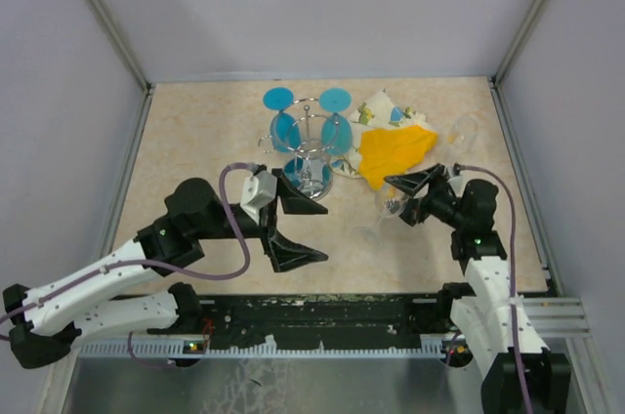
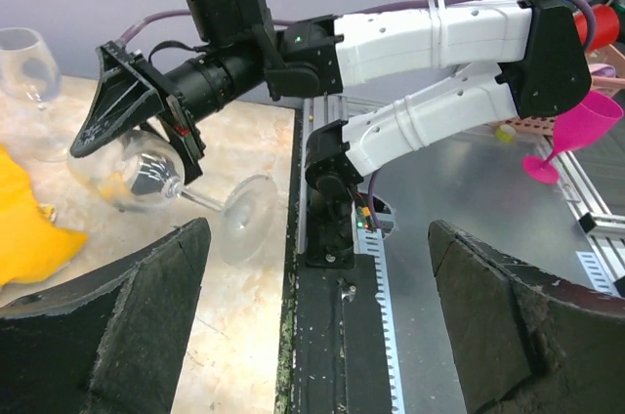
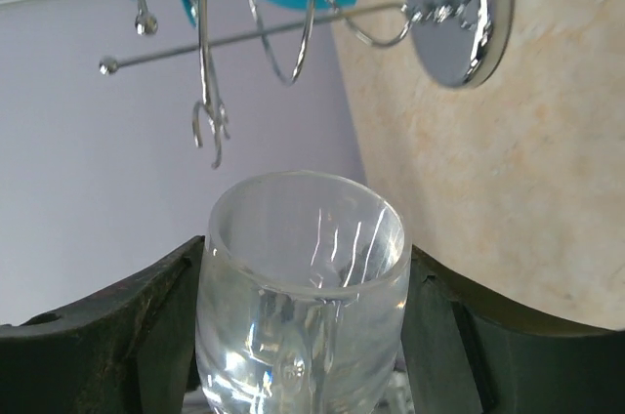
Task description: Take the wine glass off the wine glass rack
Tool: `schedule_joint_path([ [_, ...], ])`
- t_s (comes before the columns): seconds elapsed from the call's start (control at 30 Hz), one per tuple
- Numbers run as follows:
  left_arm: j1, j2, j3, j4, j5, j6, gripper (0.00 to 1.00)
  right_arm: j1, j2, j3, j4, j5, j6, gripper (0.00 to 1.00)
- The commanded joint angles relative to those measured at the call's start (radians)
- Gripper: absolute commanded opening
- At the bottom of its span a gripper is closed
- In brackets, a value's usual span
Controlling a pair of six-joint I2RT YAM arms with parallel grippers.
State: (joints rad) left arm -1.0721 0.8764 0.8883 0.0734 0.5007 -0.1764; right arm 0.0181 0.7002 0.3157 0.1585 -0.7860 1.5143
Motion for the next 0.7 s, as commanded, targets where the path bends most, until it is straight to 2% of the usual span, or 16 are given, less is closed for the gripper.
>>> schedule_joint_path([
  [0.0,-0.006,-0.069,-0.016,-0.064,-0.072,0.023,0.98,-0.091,0.029,0.196,-0.312,0.03,-0.374,0.59],
  [0.1,-0.006,-0.11,-0.032,-0.085,-0.108,0.025,1.0,-0.141,0.047,0.298,-0.499,0.133,-0.565,0.59],
  [0.27,-0.006,-0.158,-0.054,-0.104,-0.143,0.028,1.0,-0.172,0.05,0.404,-0.655,0.397,-0.755,0.59],
  [0.43,-0.006,-0.171,-0.077,-0.093,-0.166,0.034,1.0,-0.172,-0.006,0.457,-0.714,0.741,-0.913,0.58],
  [0.67,-0.005,-0.118,-0.079,-0.055,-0.167,0.037,1.0,-0.171,-0.069,0.435,-0.651,1.009,-1.012,0.55],
])
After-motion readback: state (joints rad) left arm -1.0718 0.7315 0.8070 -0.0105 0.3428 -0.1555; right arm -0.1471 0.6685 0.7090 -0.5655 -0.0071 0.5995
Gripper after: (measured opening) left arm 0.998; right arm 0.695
